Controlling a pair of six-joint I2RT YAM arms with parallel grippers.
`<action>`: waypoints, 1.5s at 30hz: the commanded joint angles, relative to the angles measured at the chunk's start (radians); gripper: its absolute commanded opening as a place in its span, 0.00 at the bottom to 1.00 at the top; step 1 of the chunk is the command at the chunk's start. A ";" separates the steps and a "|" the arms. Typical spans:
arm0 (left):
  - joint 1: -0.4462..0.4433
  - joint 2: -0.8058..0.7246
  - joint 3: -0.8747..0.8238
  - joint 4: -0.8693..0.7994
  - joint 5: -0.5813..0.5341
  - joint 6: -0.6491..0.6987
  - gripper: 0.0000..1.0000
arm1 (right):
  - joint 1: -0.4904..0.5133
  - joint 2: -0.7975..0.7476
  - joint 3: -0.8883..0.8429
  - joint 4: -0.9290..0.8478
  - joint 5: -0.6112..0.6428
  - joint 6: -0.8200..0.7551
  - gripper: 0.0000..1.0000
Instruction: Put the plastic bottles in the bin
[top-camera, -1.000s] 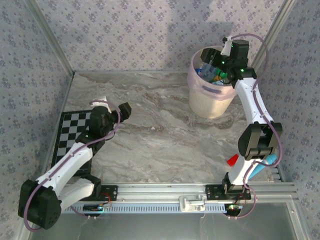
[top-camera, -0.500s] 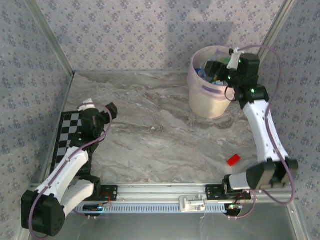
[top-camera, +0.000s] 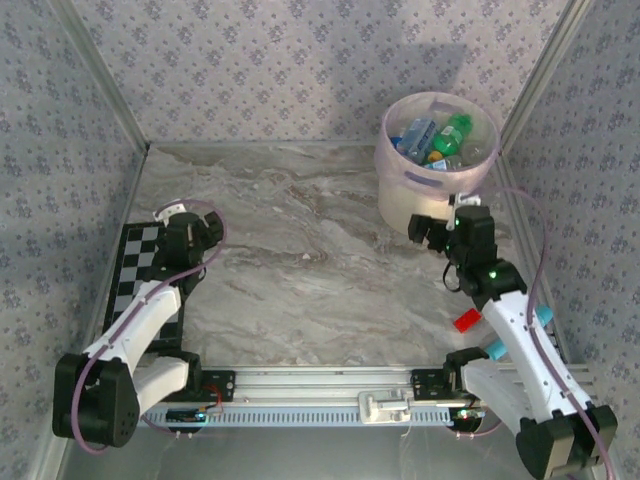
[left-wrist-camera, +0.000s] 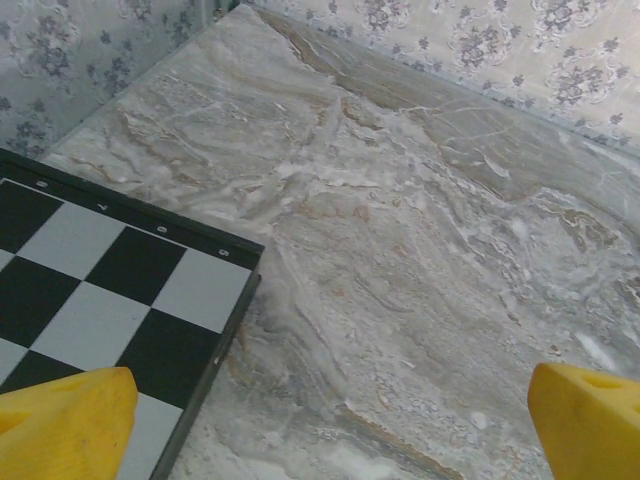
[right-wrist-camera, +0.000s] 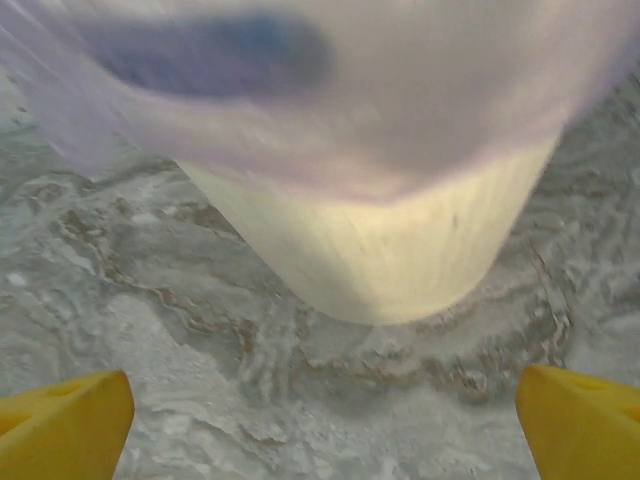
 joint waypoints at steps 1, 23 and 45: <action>0.009 0.006 -0.004 0.010 -0.053 0.036 1.00 | 0.013 -0.068 -0.118 0.096 0.102 0.061 1.00; 0.046 0.238 -0.002 0.092 -0.263 0.215 1.00 | -0.107 0.459 -0.212 0.692 0.215 -0.285 1.00; 0.103 0.455 -0.111 0.668 0.057 0.454 0.96 | -0.229 0.687 -0.400 1.260 0.077 -0.309 1.00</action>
